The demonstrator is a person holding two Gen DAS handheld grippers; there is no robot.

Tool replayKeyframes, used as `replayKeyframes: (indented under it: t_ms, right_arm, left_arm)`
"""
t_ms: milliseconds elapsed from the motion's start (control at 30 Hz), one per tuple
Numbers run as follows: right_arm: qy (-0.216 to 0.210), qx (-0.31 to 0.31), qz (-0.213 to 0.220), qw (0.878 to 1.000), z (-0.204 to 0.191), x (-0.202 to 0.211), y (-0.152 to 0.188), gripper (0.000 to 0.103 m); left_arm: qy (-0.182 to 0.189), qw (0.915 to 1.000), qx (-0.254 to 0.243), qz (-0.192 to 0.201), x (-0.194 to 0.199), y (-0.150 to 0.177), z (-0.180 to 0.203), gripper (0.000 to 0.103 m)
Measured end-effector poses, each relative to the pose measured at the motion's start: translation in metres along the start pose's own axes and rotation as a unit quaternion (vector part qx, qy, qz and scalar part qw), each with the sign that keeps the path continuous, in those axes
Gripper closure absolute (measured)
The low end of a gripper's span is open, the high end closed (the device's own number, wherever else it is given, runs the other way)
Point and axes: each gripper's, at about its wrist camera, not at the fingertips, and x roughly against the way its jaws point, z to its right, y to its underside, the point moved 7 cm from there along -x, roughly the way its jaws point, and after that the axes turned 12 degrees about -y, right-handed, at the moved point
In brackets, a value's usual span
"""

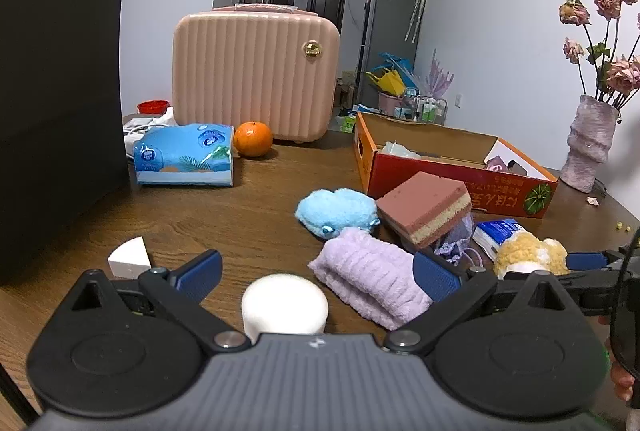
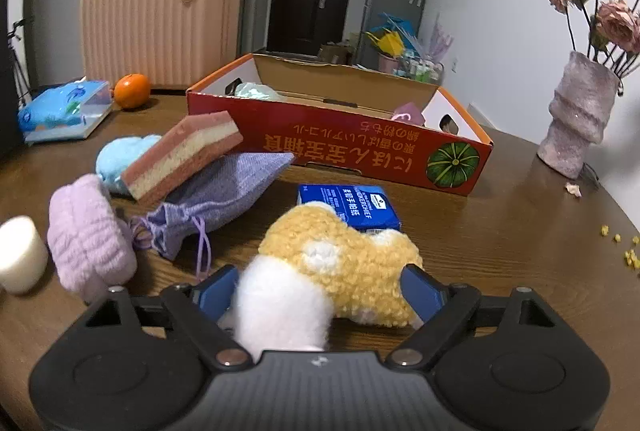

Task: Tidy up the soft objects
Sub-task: 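Move the right tool back to the table and grasp the plush sheep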

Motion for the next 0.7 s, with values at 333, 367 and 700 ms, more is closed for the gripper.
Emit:
replayKeyframes:
  t_ms: [333,367,700]
  right_arm:
    - [-0.062,-0.028,-0.015,0.998,0.021,-0.007,0.025,0.049]
    - [-0.068,-0.030,-0.012,0.997,0.021,-0.007,0.026,0.051]
    - [-0.088,-0.028,0.057,0.994,0.021,0.018,0.018,0.054]
  left_arm:
    - [-0.004,1.0000,0.003,-0.006,-0.003,0.003,-0.001,0.000]
    - [-0.005,1.0000,0.003,-0.007,-0.004,0.003,-0.001,0.000]
    - [-0.009,0.9999,0.007,-0.006,-0.005,0.002,-0.004,0.000]
